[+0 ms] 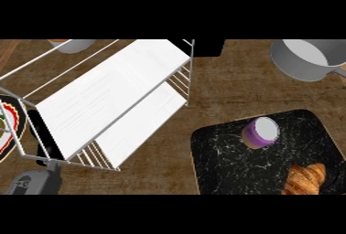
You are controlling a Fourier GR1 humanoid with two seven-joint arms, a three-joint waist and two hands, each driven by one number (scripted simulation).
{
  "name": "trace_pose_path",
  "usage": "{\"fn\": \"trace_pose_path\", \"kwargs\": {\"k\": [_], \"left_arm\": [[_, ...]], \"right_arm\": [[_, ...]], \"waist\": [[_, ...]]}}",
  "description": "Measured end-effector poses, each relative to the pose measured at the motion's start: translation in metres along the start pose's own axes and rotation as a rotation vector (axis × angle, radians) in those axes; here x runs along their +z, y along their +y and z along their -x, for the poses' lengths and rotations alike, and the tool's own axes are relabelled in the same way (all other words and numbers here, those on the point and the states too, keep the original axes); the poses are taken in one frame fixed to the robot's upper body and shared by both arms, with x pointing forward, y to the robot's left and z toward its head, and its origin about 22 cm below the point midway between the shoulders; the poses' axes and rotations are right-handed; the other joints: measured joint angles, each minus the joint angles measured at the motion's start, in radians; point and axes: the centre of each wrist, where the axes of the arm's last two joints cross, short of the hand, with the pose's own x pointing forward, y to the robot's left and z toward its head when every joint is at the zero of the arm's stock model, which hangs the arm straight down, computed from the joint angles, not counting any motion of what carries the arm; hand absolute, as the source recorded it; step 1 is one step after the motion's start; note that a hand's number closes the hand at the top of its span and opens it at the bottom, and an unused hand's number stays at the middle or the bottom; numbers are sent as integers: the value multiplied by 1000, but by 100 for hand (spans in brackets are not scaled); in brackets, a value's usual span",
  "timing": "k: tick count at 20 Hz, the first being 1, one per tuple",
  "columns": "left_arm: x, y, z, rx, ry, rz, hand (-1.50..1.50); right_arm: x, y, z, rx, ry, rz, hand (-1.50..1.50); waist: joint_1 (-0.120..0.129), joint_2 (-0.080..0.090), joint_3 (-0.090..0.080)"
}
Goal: Pick the can from the tray and place it in the tiered shelf
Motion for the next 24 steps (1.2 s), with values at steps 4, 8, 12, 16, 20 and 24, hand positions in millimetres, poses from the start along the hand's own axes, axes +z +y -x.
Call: {"fn": "trace_pose_path", "kwargs": {"k": [4,8,12,16,20,24], "left_arm": [[4,-5,2,-3,24,60,0],[6,1,3,-2,40,85,0],[7,2,3,-8,56,88,0],[10,5,3,-4,64,84,0],[12,4,5,-4,66,78,0],[11,5,5,-4,68,88,0]], "right_arm": [[20,-23,49,-41,65,2,-150],[31,-40,63,-40,35,-101,-150],[33,-57,43,-14,20,-243,-150],[28,-59,14,26,28,-369,-150],[25,-44,-20,116,66,-450,-150],[24,-20,-53,195,130,-440,-150]], "waist": [[13,-8,5],[19,-13,5],[14,-17,4],[13,-19,3],[9,-20,2],[10,-21,2]]}}
